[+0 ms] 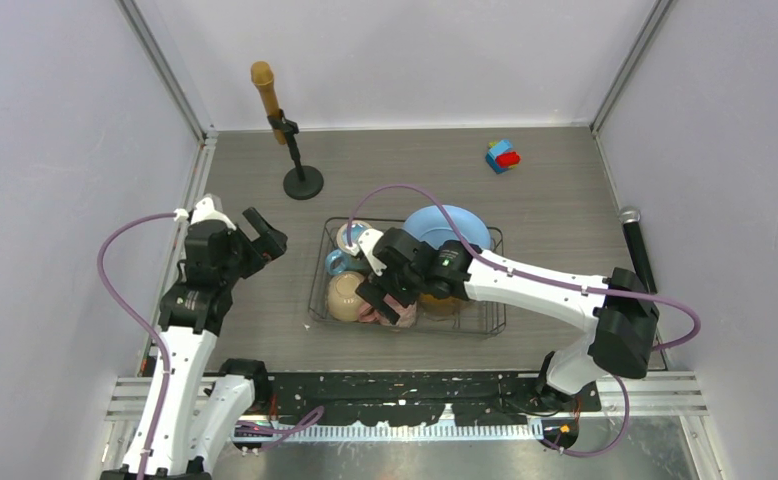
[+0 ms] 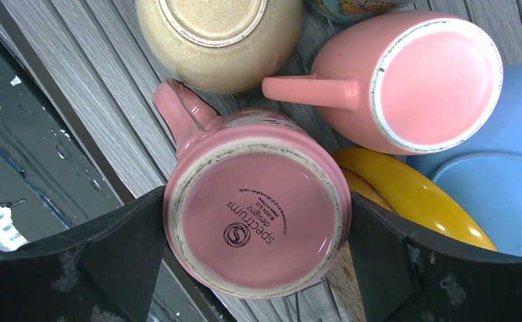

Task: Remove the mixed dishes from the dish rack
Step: Pick up the cup from the dish rack.

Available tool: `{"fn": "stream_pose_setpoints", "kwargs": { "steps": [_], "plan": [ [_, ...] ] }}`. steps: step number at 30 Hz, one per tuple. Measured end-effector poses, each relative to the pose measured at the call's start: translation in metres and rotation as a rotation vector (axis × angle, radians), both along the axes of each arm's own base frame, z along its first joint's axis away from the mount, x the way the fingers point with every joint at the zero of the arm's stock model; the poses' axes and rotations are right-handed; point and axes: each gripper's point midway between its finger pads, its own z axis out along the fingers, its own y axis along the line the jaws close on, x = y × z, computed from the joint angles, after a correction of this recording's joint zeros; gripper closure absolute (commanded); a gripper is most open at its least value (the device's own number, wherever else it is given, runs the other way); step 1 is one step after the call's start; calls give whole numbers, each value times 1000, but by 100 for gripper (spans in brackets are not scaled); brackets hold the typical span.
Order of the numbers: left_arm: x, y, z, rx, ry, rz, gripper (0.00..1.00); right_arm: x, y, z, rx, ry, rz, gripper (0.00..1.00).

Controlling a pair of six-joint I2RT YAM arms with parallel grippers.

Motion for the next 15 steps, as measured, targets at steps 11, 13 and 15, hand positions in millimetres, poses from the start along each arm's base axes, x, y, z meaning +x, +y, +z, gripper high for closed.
{"fn": "stream_pose_setpoints", "kwargs": {
  "steps": [11,13,15],
  "plan": [
    [-3,-32,23,-93,-124,-165,1,-1,-2,31,86,-41,-11,99],
    [-2,-38,26,-108,-138,-196,1,0,-1,45,131,-65,-13,99],
    [0,-44,29,-123,-149,-227,1,1,0,59,177,-89,-15,99]
  ]
}}
